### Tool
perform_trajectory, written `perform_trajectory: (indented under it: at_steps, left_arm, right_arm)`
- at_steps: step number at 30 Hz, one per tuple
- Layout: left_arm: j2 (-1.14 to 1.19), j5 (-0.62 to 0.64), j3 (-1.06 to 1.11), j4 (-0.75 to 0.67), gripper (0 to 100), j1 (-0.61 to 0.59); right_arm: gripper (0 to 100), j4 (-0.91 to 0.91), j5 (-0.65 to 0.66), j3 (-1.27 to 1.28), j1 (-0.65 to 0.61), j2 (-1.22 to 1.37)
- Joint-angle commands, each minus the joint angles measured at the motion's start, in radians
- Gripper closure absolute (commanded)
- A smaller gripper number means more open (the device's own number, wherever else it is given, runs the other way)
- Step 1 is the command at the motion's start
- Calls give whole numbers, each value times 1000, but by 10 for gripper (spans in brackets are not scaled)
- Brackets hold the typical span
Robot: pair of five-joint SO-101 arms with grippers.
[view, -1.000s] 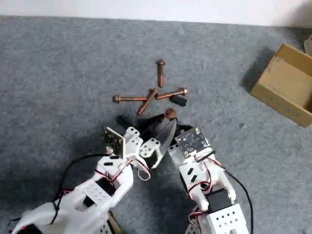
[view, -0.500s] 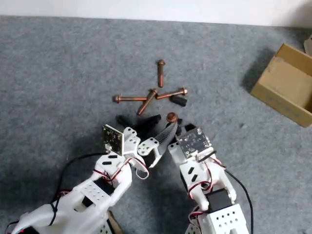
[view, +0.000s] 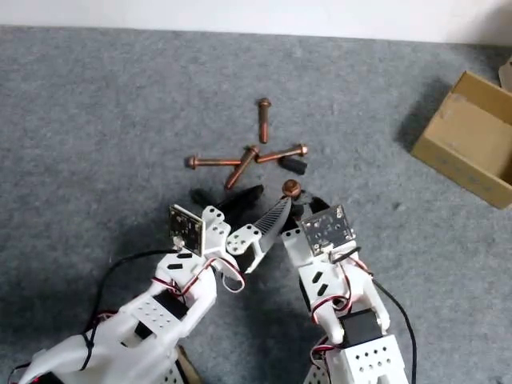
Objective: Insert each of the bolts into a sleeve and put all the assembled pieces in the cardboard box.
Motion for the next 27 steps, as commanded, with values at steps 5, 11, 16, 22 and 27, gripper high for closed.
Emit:
perform_trajectory:
  at_steps: [5, 11, 16, 22, 27]
  left_arm:
    - [-4, -34, -5, 63, 806, 35]
    - [-4, -63, -7, 91, 806, 54]
    - [-4, -63, -7, 91, 806, 28]
    - [2, -57, -35, 91, 811, -74]
    - [2, -57, -41, 91, 811, -107]
  right_arm:
    - [994, -53, -18, 101, 35, -28]
    - [994, -53, -20, 101, 65, -28]
    - [994, -53, -20, 101, 67, -28]
    - [994, -53, -25, 97, 125, -28]
    - [994, -48, -26, 94, 159, -22]
